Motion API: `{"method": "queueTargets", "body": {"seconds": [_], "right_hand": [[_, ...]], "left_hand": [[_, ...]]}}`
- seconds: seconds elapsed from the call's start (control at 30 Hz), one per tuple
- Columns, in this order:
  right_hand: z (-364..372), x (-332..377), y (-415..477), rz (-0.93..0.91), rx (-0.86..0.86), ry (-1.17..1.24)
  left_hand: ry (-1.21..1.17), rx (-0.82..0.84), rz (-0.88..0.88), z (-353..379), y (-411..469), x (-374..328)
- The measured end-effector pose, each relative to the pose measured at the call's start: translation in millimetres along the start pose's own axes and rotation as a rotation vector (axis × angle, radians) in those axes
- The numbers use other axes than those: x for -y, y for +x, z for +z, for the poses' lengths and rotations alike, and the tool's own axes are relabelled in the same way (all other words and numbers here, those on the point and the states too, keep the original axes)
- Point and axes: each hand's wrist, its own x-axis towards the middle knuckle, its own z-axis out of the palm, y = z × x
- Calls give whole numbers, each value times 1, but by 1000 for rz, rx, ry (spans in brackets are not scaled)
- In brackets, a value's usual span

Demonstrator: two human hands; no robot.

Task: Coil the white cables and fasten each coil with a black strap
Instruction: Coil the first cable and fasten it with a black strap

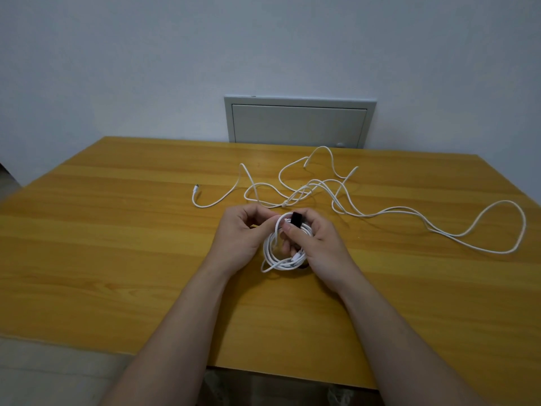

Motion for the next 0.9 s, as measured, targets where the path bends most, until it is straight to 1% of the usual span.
{"method": "queueTargets", "body": {"seconds": [0.17,0.43,0.67,0.9], "right_hand": [[0,0,2,8,-24,45],[-3,3,3,-2,-73,89],[-3,5,2,10,-45,114],[-2,8,2,3,-50,146]], "left_hand": [[6,-25,35,2,0,0],[-25,-119,67,6,2,0],[-16,-204,84,4,2,2],[-71,-291,61,1,5,1]]}}
